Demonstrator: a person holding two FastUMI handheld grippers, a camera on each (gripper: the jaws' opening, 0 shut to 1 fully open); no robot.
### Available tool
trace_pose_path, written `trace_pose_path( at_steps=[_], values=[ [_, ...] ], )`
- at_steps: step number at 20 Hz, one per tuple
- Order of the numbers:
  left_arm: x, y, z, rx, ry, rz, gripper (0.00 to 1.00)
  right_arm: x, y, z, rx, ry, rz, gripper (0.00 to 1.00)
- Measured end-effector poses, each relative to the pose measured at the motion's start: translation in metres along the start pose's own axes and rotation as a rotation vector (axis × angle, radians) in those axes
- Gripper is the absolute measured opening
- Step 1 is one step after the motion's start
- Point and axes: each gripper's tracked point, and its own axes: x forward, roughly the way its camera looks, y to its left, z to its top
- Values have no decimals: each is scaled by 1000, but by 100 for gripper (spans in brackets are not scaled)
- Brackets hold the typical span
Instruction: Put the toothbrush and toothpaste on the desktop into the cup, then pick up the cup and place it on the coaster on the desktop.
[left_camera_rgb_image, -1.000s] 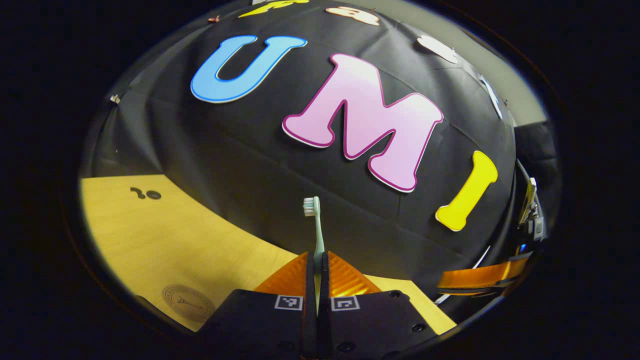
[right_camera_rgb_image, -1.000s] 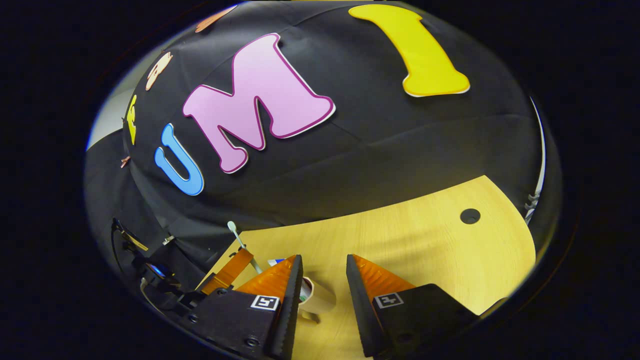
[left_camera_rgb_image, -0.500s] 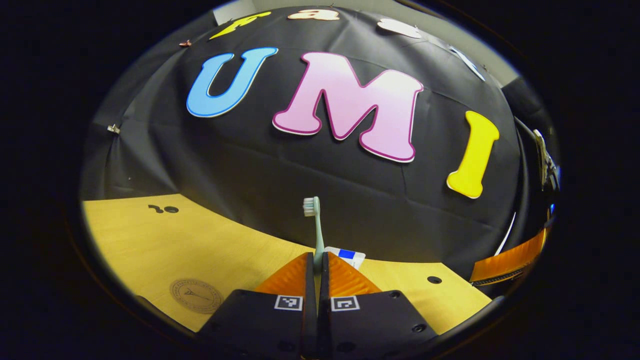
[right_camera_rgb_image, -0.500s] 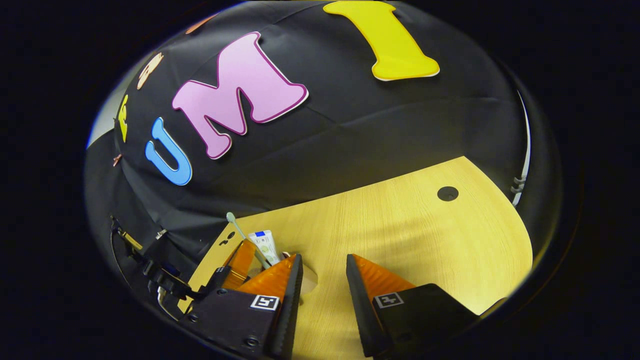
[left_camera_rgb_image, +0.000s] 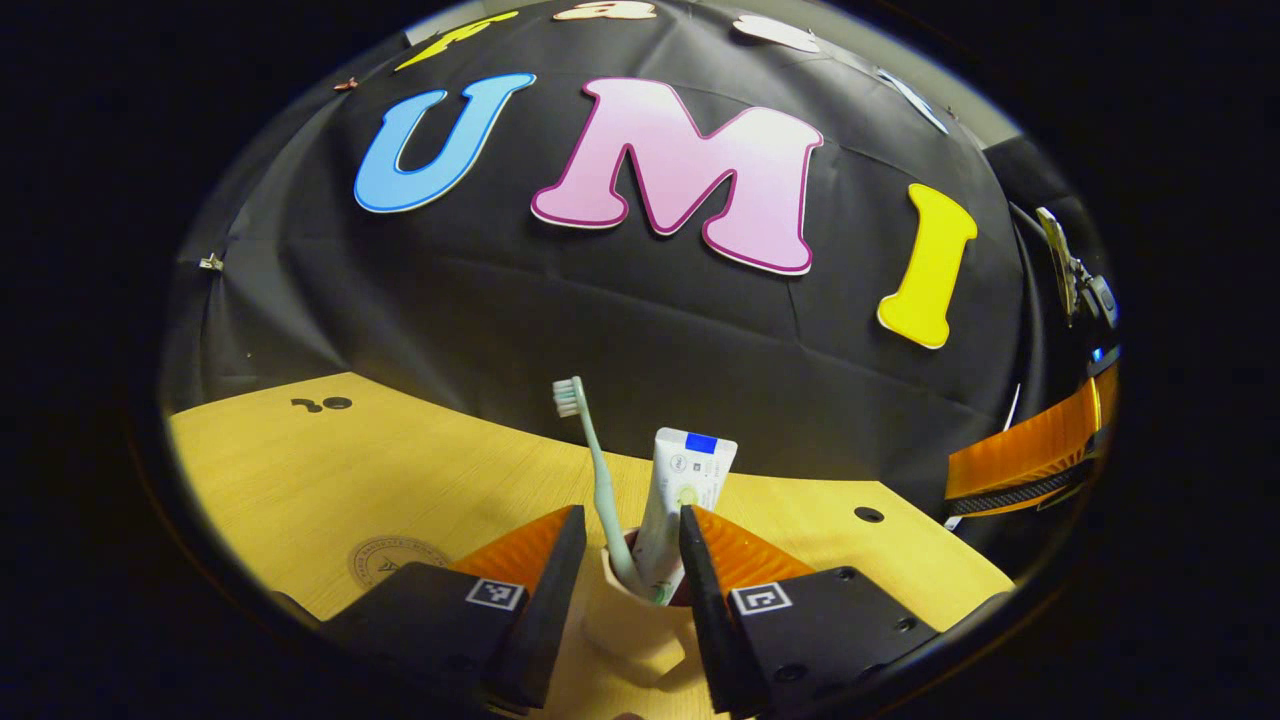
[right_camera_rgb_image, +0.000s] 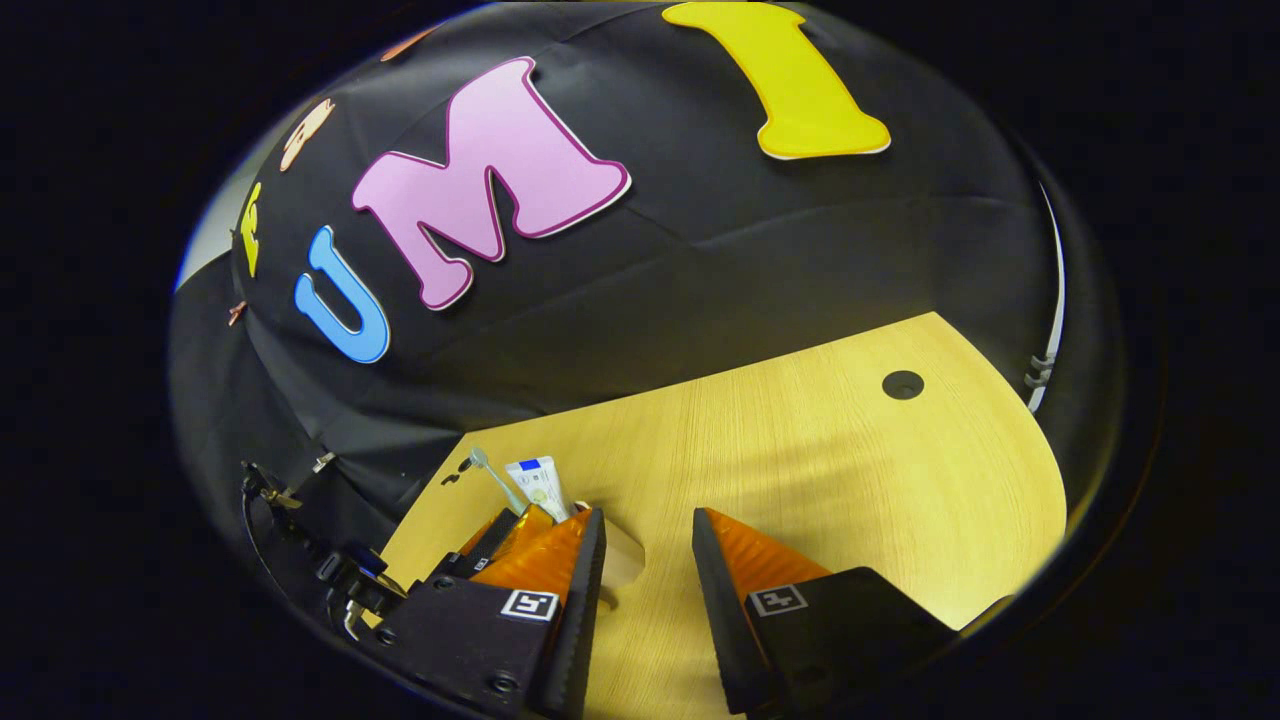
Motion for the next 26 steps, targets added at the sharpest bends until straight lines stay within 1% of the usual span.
trace_pose_path(
  at_steps=[2,5,6,8,9,10,12,15,16,18,22,23,24,26],
  values=[
    [-11,8,3,-10,10,-2,65,2,2,-10,8,42,-4,54],
    [-45,28,12,-26,39,-8,72,5,18,-42,61,202,1,54],
    [-61,39,15,-26,57,-2,76,5,26,-50,57,246,4,54],
    [-96,64,20,-11,97,22,78,7,32,-66,-28,301,-30,55],
    [-113,78,22,5,119,38,80,8,39,-78,-66,329,-35,59],
    [-131,91,25,29,139,53,80,11,47,-85,-89,351,-40,59],
    [-165,113,31,81,172,74,80,25,62,-97,-133,372,-58,64],
    [-204,135,37,125,208,95,80,39,64,-111,-204,390,-135,69],
    [-215,140,39,125,217,99,80,43,64,-117,-222,401,-159,69],
    [-231,142,39,110,233,91,80,52,68,-124,-241,415,-178,69],
    [-254,148,25,90,271,75,80,75,63,-130,-262,431,-229,69],
    [-257,150,22,80,281,73,80,80,62,-131,-260,437,-239,77],
    [-260,152,19,67,288,72,81,85,62,-133,-259,441,-243,68],
    [-261,153,16,35,297,59,81,89,63,-133,-264,442,-246,62]
  ],
)
